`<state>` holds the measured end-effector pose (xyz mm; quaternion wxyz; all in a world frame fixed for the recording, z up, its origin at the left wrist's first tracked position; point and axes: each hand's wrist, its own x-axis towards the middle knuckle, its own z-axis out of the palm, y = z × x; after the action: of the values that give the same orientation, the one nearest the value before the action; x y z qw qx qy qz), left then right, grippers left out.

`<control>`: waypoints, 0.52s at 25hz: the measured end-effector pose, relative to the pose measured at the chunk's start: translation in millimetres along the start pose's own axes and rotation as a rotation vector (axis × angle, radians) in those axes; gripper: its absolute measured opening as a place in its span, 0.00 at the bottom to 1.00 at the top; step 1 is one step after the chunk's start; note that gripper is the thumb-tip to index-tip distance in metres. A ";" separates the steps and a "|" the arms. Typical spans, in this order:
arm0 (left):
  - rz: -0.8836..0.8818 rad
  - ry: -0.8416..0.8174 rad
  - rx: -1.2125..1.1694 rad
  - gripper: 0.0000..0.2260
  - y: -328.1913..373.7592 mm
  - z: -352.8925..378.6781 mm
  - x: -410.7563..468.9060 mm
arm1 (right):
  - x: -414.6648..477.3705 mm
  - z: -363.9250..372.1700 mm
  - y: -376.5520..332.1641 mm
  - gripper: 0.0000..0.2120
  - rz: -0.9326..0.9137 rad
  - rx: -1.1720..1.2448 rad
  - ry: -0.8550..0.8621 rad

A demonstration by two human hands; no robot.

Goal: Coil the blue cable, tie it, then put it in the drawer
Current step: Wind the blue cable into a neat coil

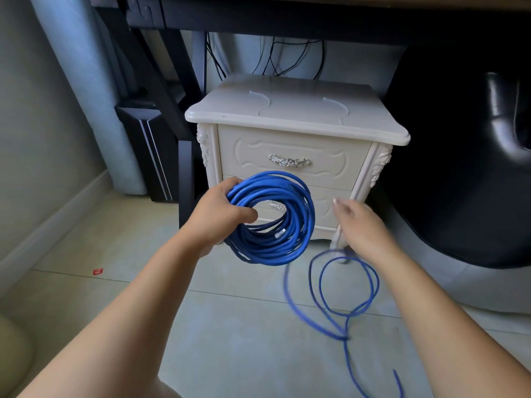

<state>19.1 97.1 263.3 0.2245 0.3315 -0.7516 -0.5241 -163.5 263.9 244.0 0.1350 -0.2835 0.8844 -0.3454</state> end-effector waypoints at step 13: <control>0.009 -0.021 -0.172 0.15 3.1 15.7 -2.7 | -23.8 25.7 -32.9 0.10 -0.202 0.287 0.040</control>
<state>9.4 109.9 260.8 0.2464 0.3023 -0.7077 -0.5891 -119.8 244.5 249.0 0.1211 -0.3417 0.7954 -0.4857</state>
